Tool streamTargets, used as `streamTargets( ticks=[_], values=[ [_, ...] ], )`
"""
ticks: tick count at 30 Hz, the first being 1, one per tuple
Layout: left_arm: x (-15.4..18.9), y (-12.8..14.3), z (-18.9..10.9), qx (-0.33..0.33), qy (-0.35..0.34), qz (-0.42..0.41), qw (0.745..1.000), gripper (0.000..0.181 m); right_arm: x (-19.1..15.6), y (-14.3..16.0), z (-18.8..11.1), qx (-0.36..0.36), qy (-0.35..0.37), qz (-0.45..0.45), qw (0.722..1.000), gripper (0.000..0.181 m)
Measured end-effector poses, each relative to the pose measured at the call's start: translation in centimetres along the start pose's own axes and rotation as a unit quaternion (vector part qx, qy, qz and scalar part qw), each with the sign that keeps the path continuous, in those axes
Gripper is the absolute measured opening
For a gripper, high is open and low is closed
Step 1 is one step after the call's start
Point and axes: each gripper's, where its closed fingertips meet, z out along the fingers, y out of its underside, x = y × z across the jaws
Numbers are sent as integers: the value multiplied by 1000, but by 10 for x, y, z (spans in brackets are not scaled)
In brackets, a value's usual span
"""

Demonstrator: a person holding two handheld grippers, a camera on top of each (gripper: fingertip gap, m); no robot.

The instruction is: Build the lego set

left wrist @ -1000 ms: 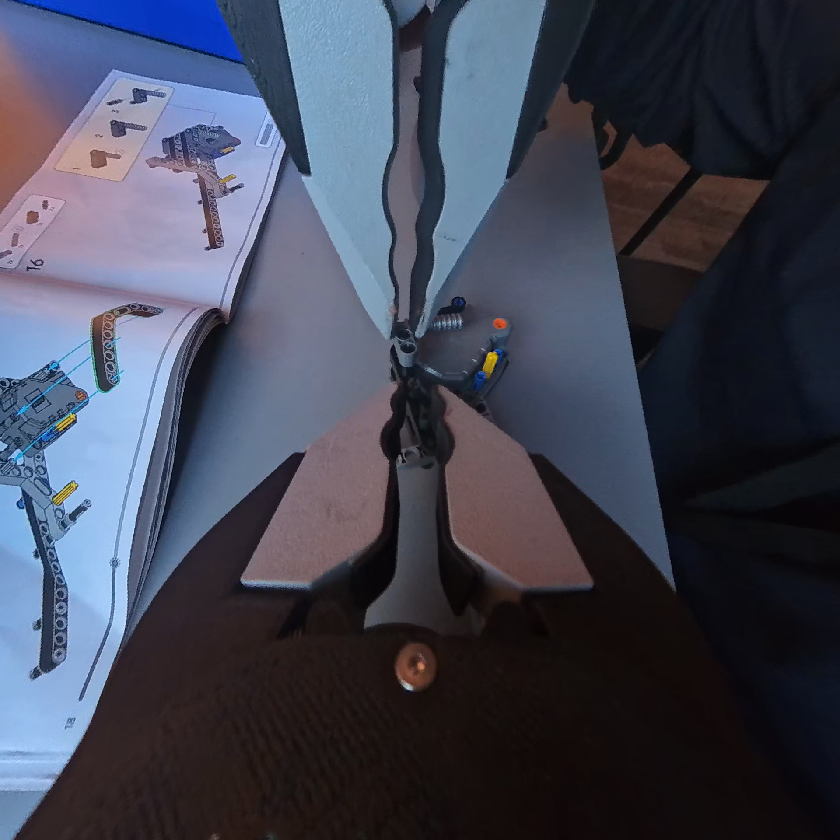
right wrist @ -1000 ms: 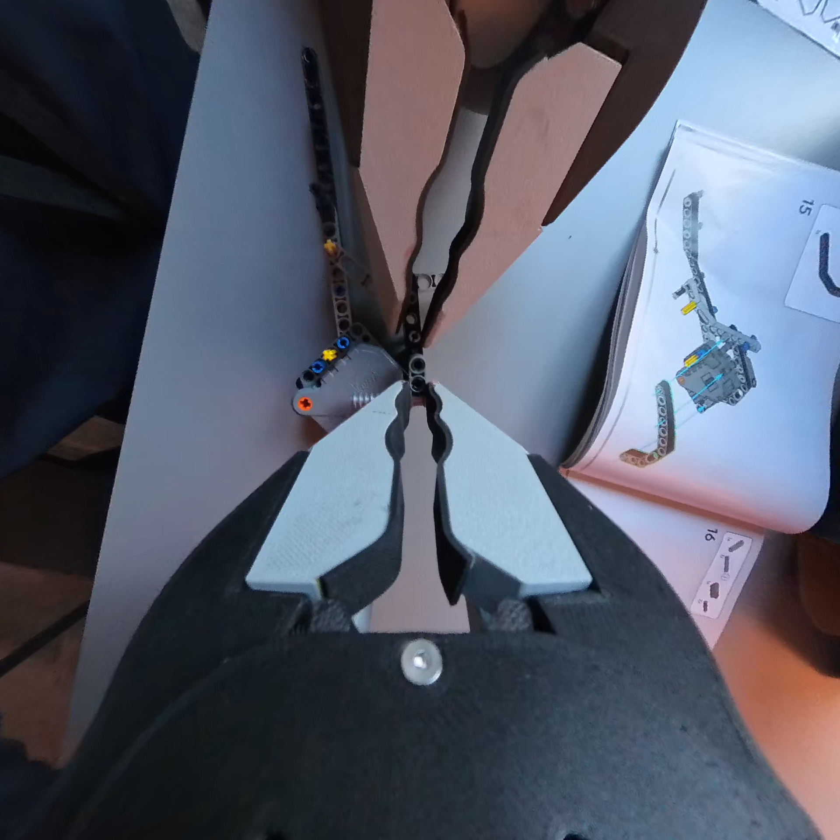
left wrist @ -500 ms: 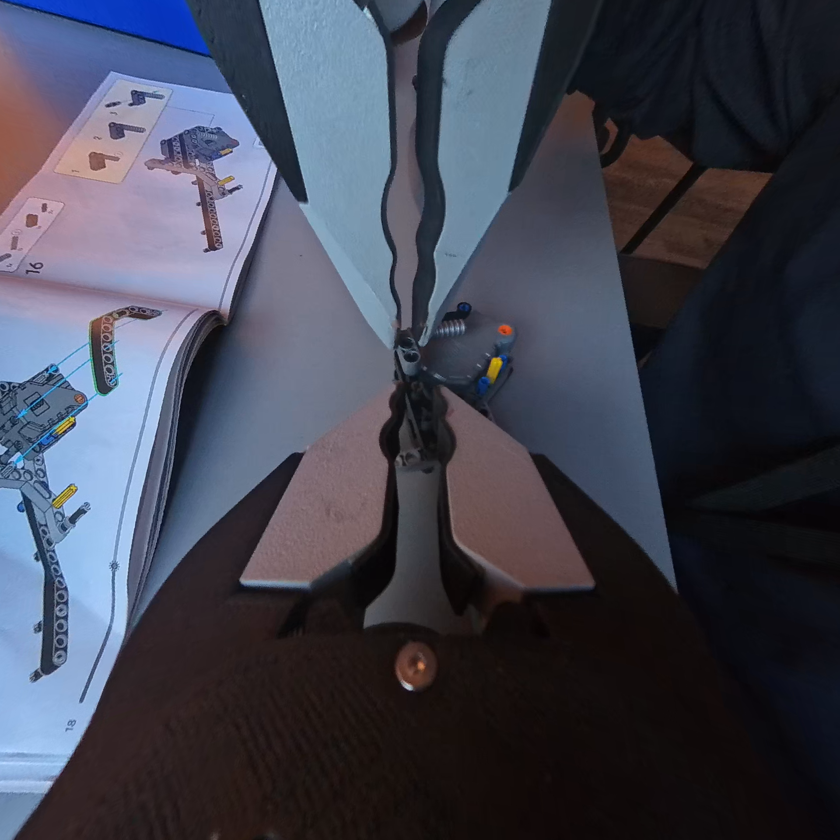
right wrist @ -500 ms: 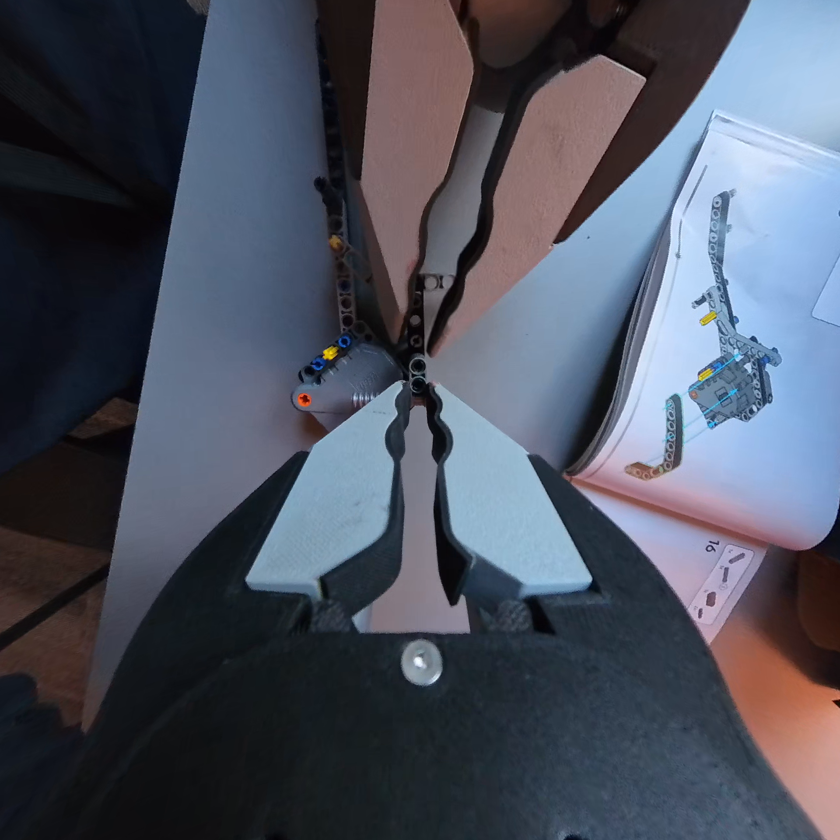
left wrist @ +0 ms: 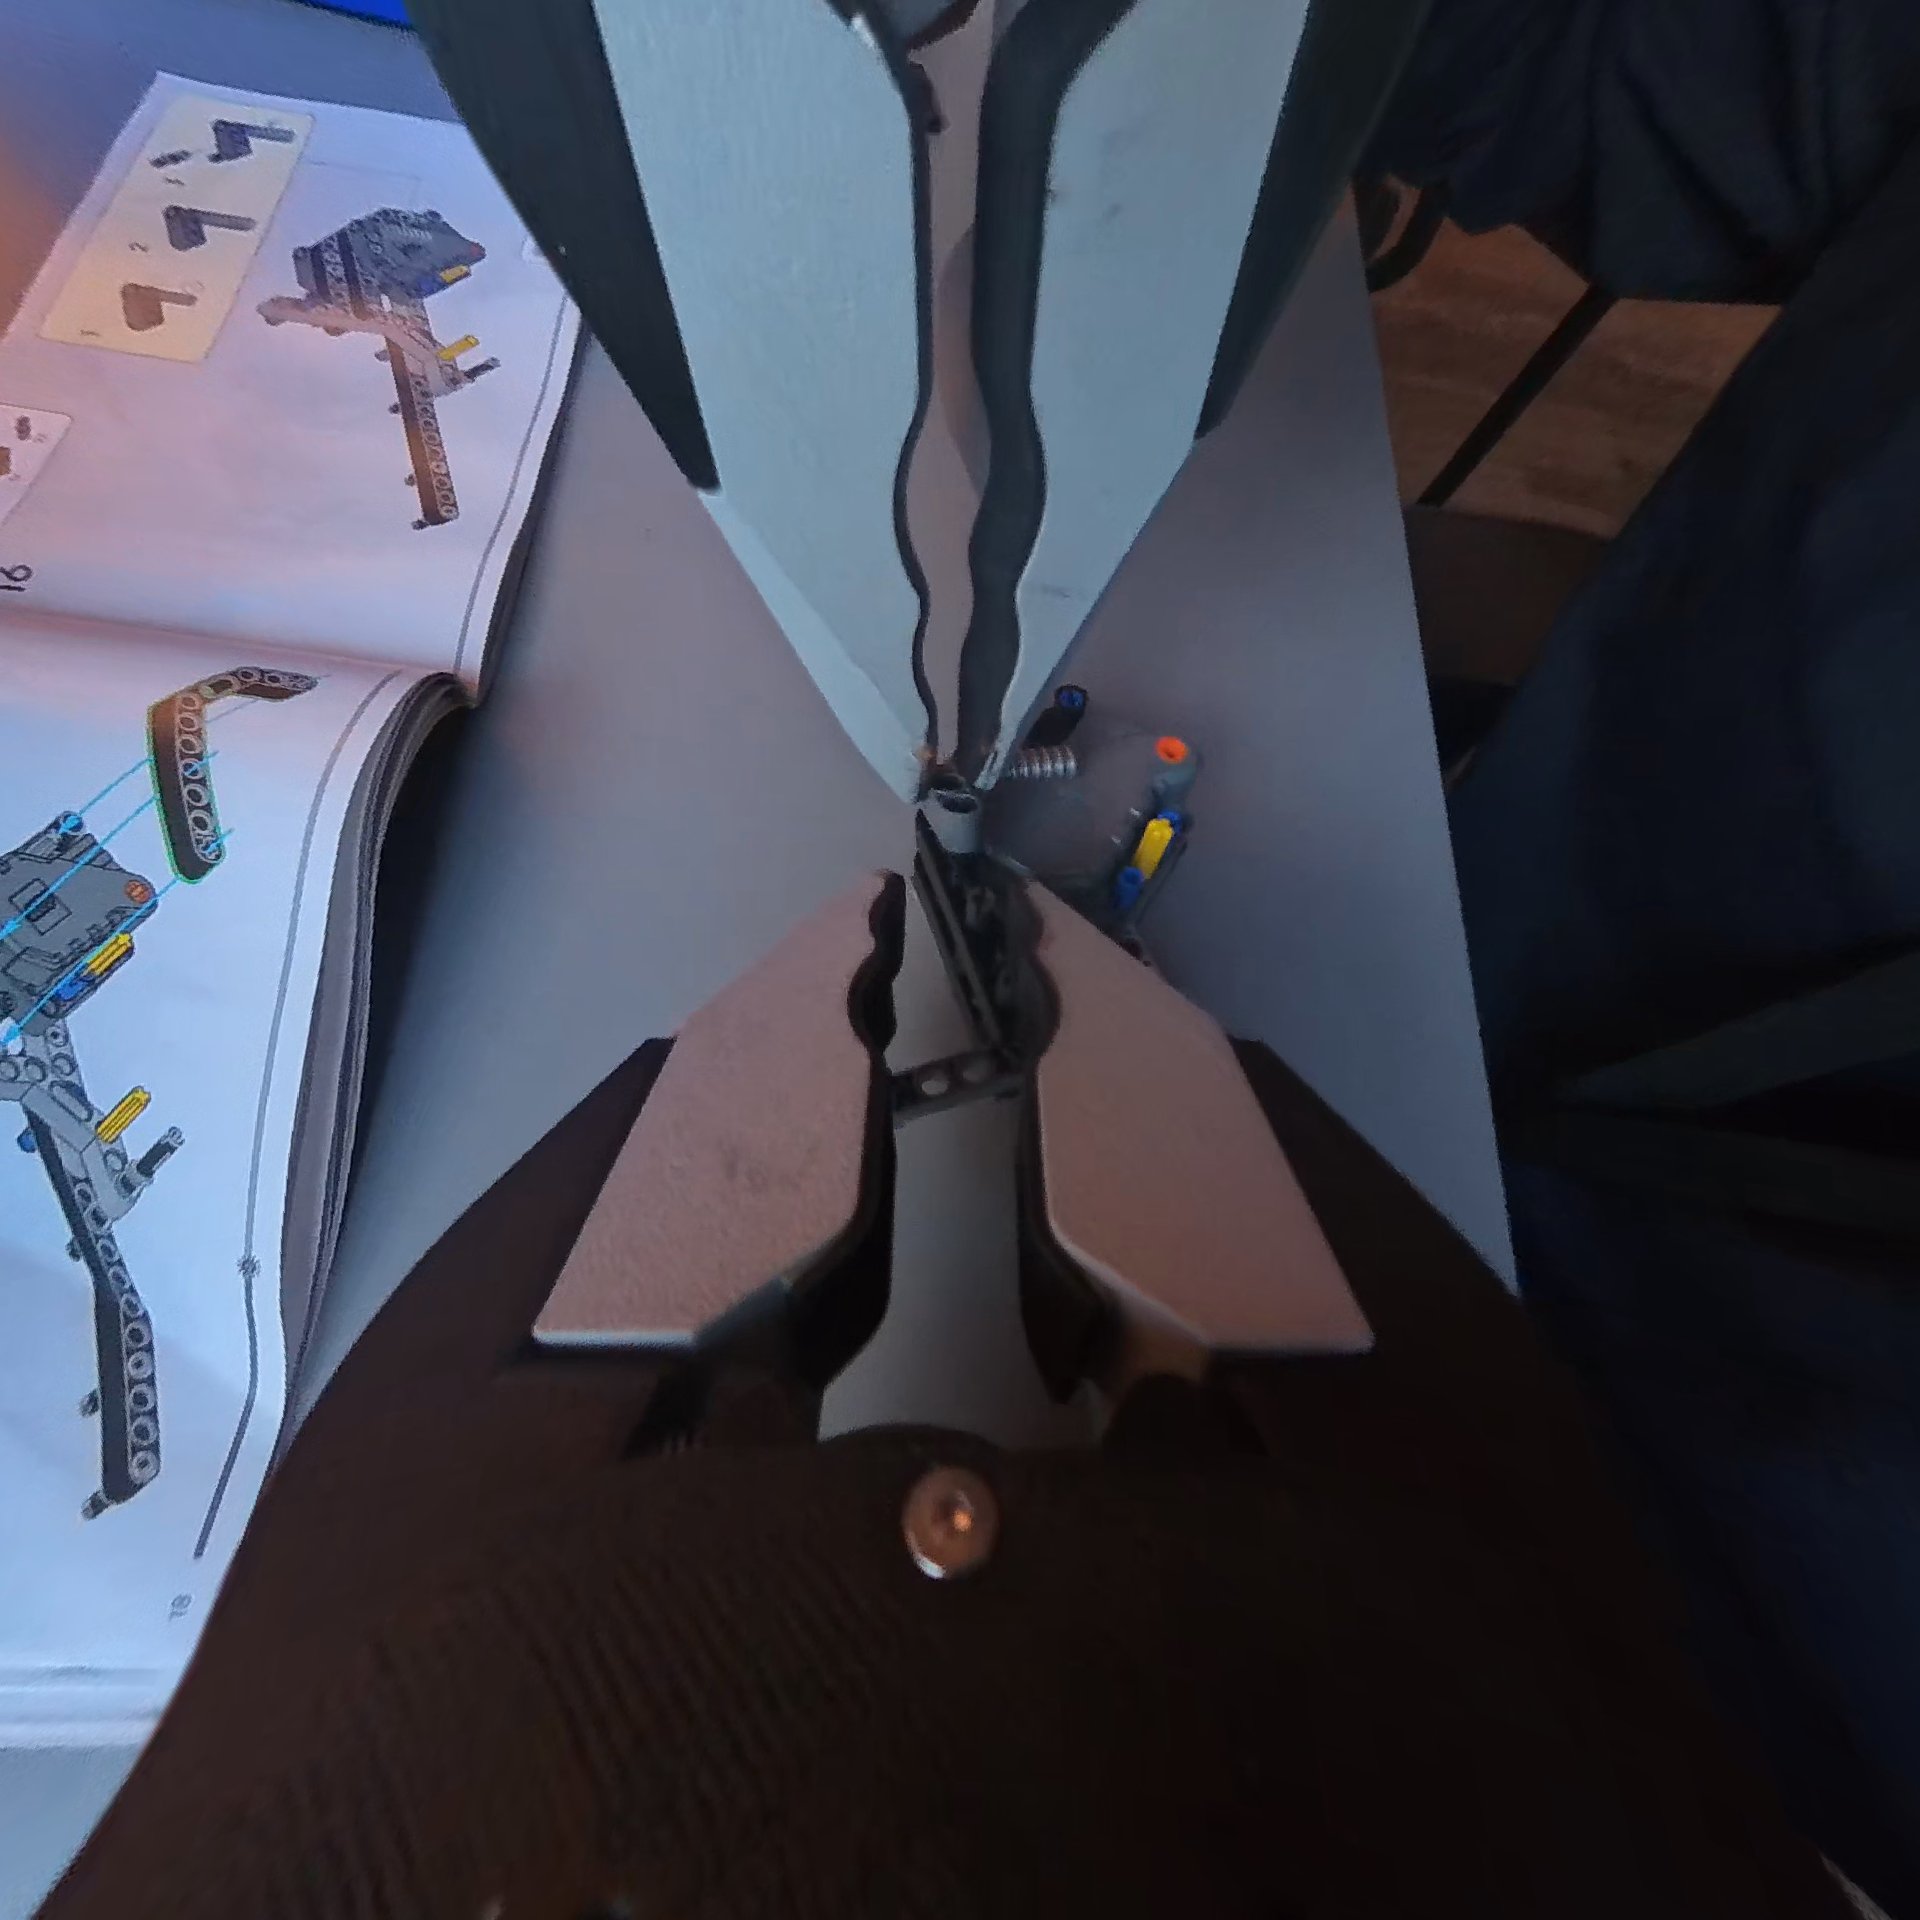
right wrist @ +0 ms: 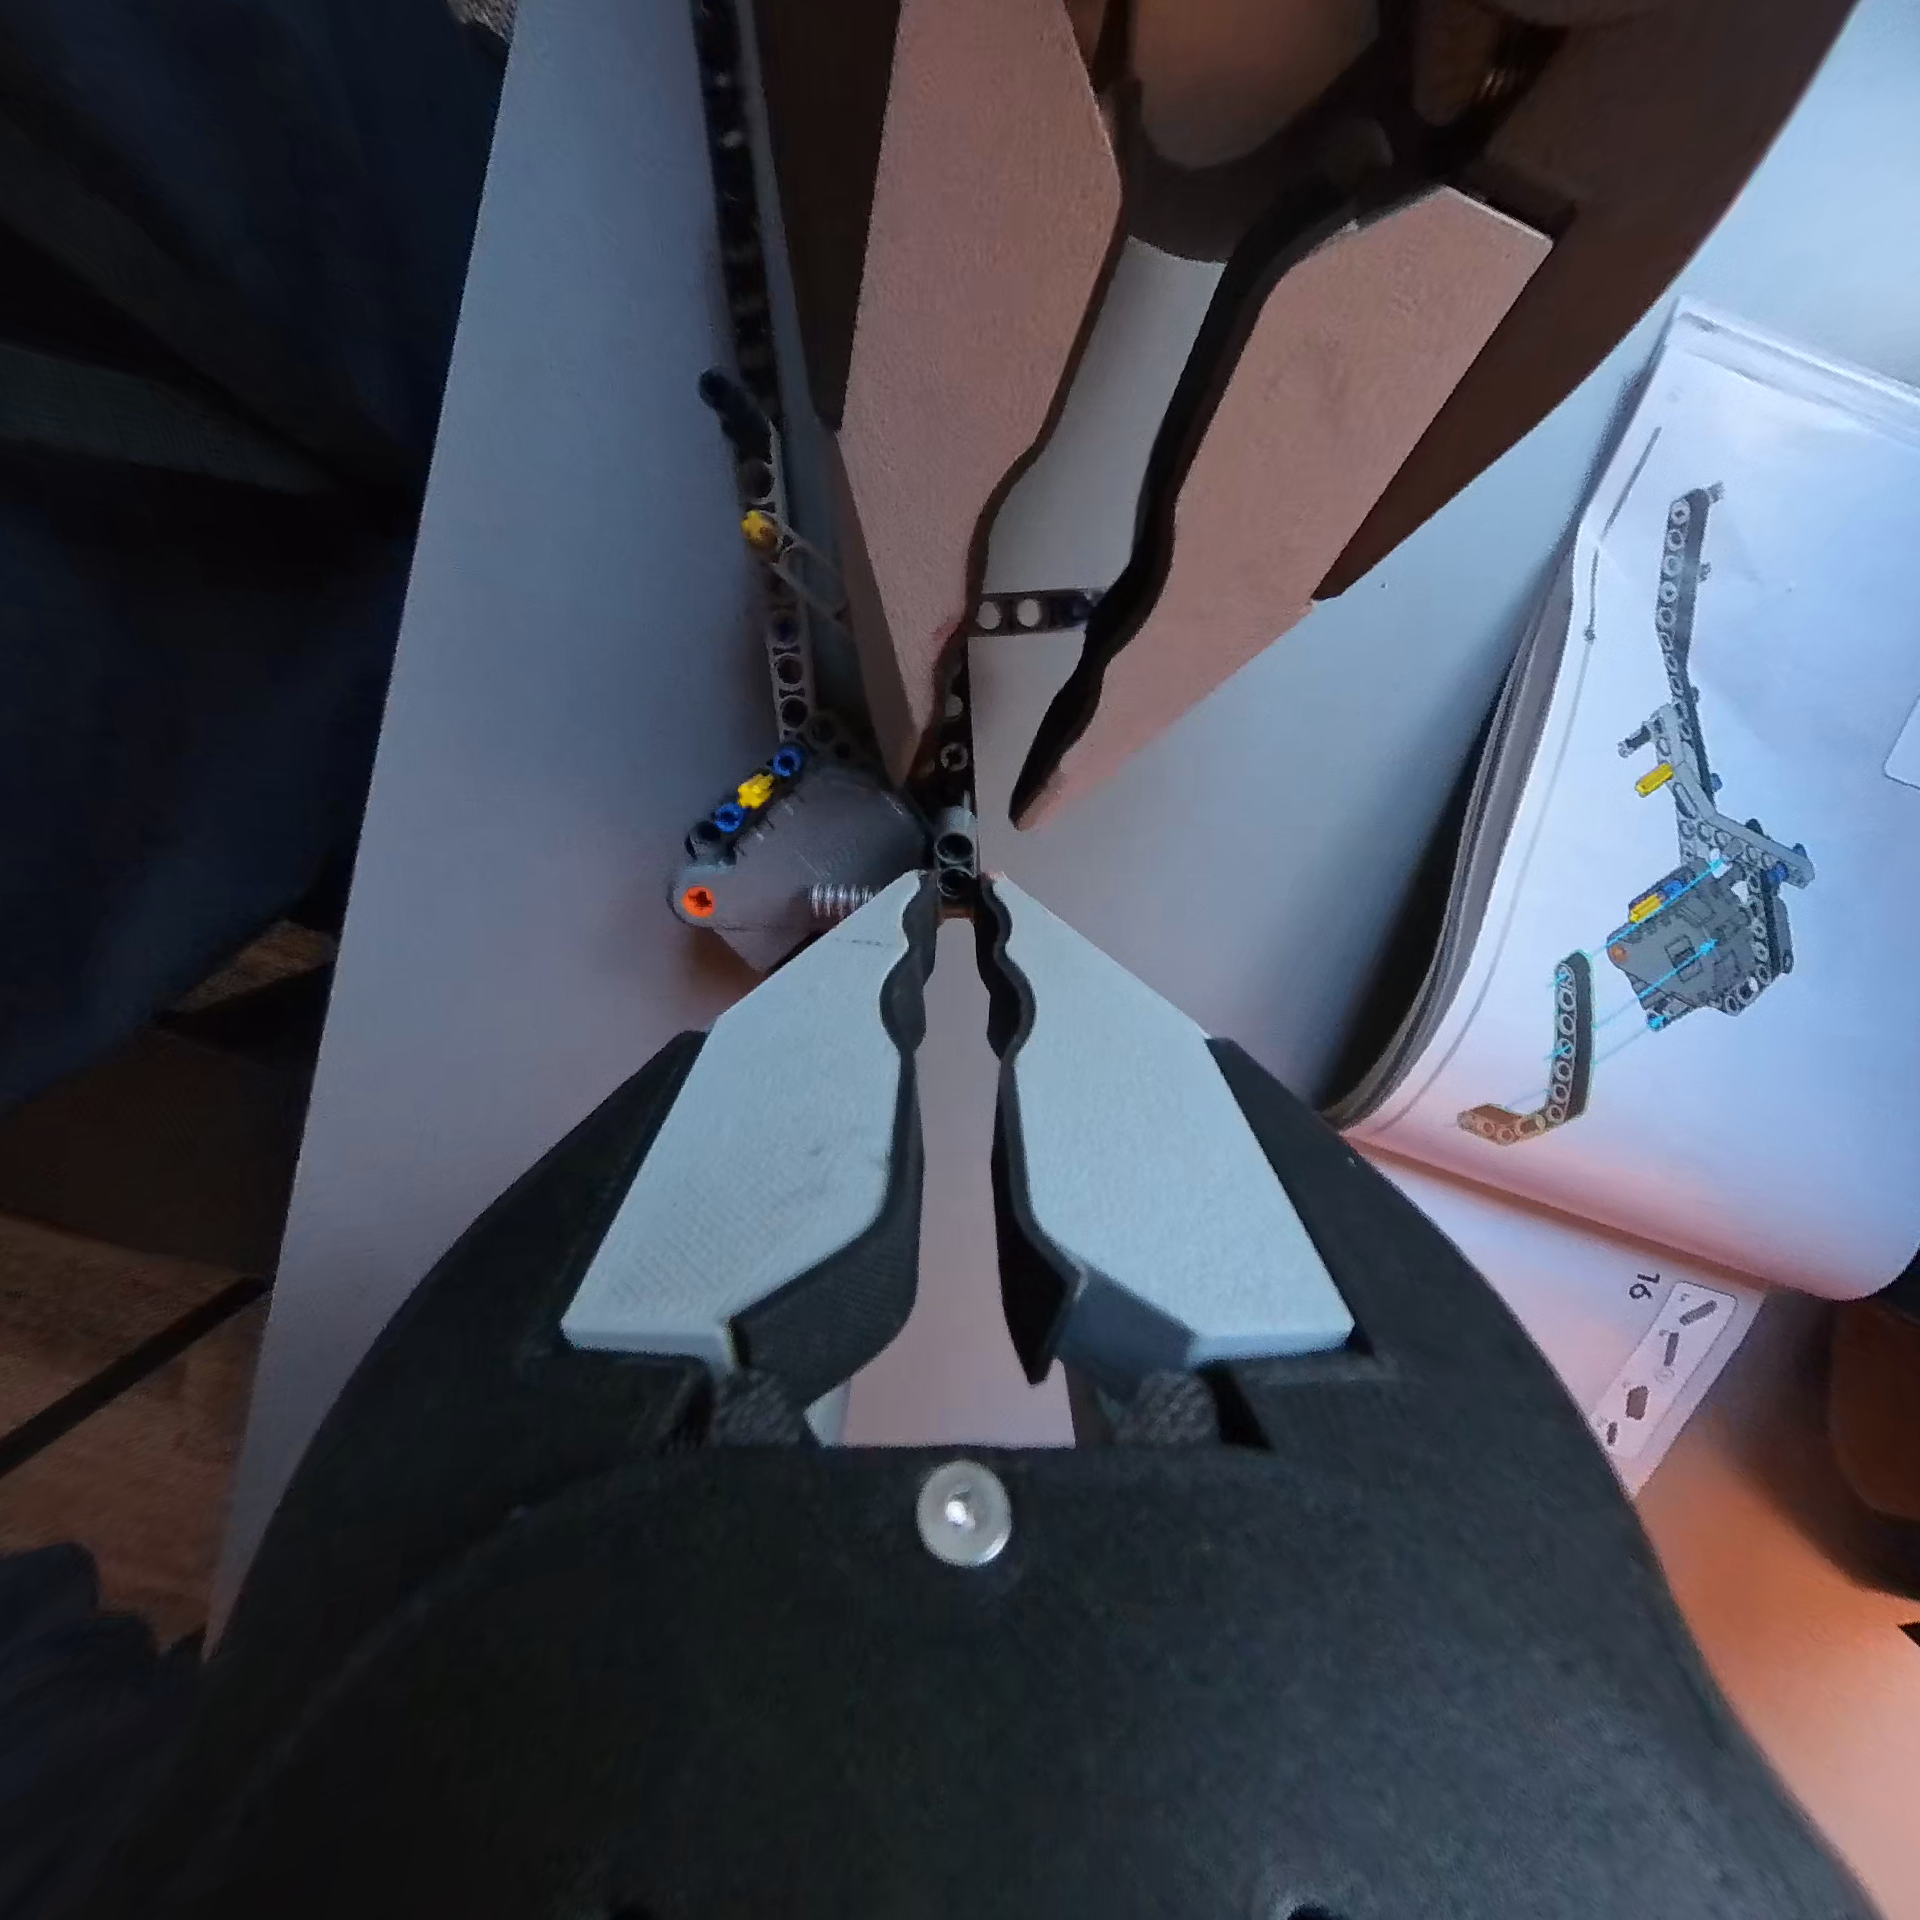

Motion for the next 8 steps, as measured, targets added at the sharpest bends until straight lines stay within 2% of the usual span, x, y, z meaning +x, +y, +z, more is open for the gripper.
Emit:
streamTargets(
  ticks=[8],
  values=[
    [9,-2,-16,-1,21,-6,1000,25,0,-2,0,5,3,2,1000,5]
  ],
)
